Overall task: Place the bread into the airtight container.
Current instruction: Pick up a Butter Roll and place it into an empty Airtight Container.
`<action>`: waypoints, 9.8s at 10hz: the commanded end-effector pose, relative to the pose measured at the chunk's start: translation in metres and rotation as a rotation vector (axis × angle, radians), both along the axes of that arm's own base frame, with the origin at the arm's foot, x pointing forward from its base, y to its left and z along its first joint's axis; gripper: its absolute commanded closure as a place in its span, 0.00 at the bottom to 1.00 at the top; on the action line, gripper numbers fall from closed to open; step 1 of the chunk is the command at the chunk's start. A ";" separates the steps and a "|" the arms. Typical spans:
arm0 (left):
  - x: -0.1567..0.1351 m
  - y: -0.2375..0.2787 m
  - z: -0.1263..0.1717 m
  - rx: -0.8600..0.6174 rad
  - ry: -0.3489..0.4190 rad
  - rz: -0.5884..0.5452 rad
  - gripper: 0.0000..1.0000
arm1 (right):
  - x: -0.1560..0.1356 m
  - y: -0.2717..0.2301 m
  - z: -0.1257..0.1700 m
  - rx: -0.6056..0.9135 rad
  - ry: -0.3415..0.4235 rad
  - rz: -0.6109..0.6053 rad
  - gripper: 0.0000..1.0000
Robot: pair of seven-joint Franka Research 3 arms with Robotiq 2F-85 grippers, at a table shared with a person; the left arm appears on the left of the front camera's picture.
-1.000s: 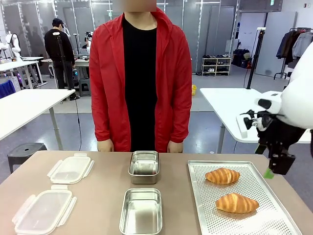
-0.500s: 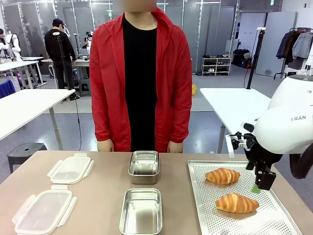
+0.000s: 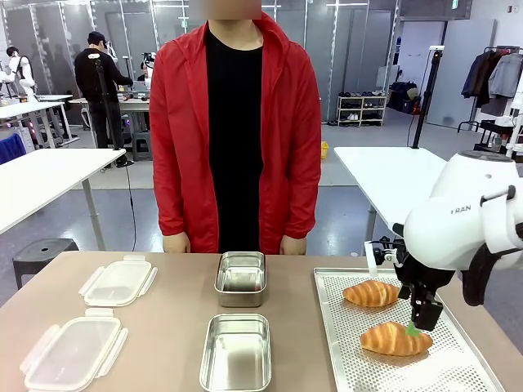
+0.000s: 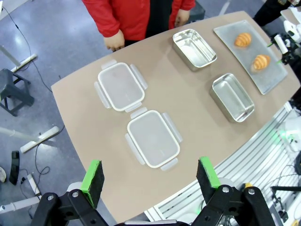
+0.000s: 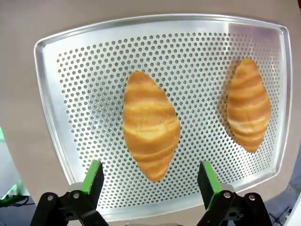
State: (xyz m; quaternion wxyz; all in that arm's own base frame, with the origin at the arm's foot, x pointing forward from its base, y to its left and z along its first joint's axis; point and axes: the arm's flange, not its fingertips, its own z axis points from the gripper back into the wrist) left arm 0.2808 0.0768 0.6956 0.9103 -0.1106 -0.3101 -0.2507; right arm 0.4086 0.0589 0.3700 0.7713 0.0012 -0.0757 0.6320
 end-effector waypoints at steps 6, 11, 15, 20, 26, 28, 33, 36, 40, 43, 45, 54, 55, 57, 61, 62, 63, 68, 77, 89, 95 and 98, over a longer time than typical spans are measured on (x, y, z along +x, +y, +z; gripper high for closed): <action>0.000 0.000 0.002 0.000 -0.003 -0.007 0.00 | -0.004 -0.004 -0.051 0.017 0.002 0.015 0.00; 0.000 0.000 0.002 0.000 -0.003 -0.007 0.00 | -0.001 -0.002 -0.068 0.051 0.042 -0.007 0.00; 0.000 0.000 0.002 0.000 -0.003 -0.007 0.00 | 0.000 0.000 -0.070 0.028 0.064 -0.017 0.37; 0.000 0.000 0.002 0.000 -0.003 -0.007 0.00 | 0.000 0.006 -0.057 0.012 0.075 -0.038 0.74; 0.000 0.000 0.002 0.000 -0.003 -0.007 0.00 | -0.015 0.054 0.065 0.020 0.013 -0.024 0.74; 0.000 0.000 0.002 0.000 -0.003 -0.007 0.00 | -0.027 0.083 0.094 0.018 -0.016 -0.027 0.74; 0.000 0.000 0.002 0.000 -0.003 -0.007 0.00 | -0.036 0.099 0.111 0.045 -0.030 -0.013 0.74; 0.000 0.000 0.002 0.000 -0.003 -0.007 0.00 | -0.036 0.099 0.111 0.045 -0.030 -0.013 0.74; 0.000 0.000 0.002 0.000 -0.003 -0.007 0.00 | -0.072 0.174 0.099 0.123 0.020 -0.115 0.74; 0.000 0.000 0.002 0.000 -0.003 -0.007 0.00 | -0.076 0.240 0.086 0.109 0.035 -0.205 0.74; 0.000 0.000 0.002 0.000 -0.003 -0.007 0.00 | -0.076 0.272 0.070 0.092 0.042 -0.254 0.74; 0.000 0.000 0.002 0.000 -0.003 -0.007 0.00 | -0.063 0.298 0.011 0.285 0.103 -1.053 0.74; 0.000 0.000 0.002 0.000 -0.003 -0.007 0.00 | -0.059 0.298 0.006 0.286 0.106 -1.070 0.74; 0.000 0.000 0.002 0.000 -0.003 -0.007 0.00 | -0.048 0.304 -0.004 0.297 0.120 -1.068 0.56; 0.000 0.000 0.002 0.000 -0.003 -0.007 0.00 | -0.041 0.302 -0.009 0.280 0.151 -1.068 0.00; 0.000 0.000 0.002 0.000 -0.003 -0.007 0.00 | -0.041 0.301 -0.009 0.281 0.159 -1.064 0.00; 0.000 0.000 0.002 0.000 -0.003 -0.007 0.00 | -0.041 0.299 -0.011 0.283 0.173 -1.057 0.00; 0.000 0.000 0.002 0.000 -0.003 -0.007 0.00 | -0.041 0.294 -0.009 0.284 0.176 -1.060 0.00; 0.000 0.000 0.002 0.000 -0.003 -0.007 0.00 | -0.041 0.294 -0.009 0.284 0.176 -1.060 0.00; 0.000 0.000 0.002 0.000 -0.003 -0.007 0.00 | -0.103 0.154 0.217 0.281 0.035 -0.683 0.00; 0.000 0.000 0.002 0.000 -0.003 -0.007 0.00 | -0.037 0.006 0.205 0.290 -0.018 -0.441 0.00; 0.000 0.000 0.002 0.000 -0.003 -0.007 0.00 | 0.016 0.005 0.138 0.258 0.004 -0.422 0.00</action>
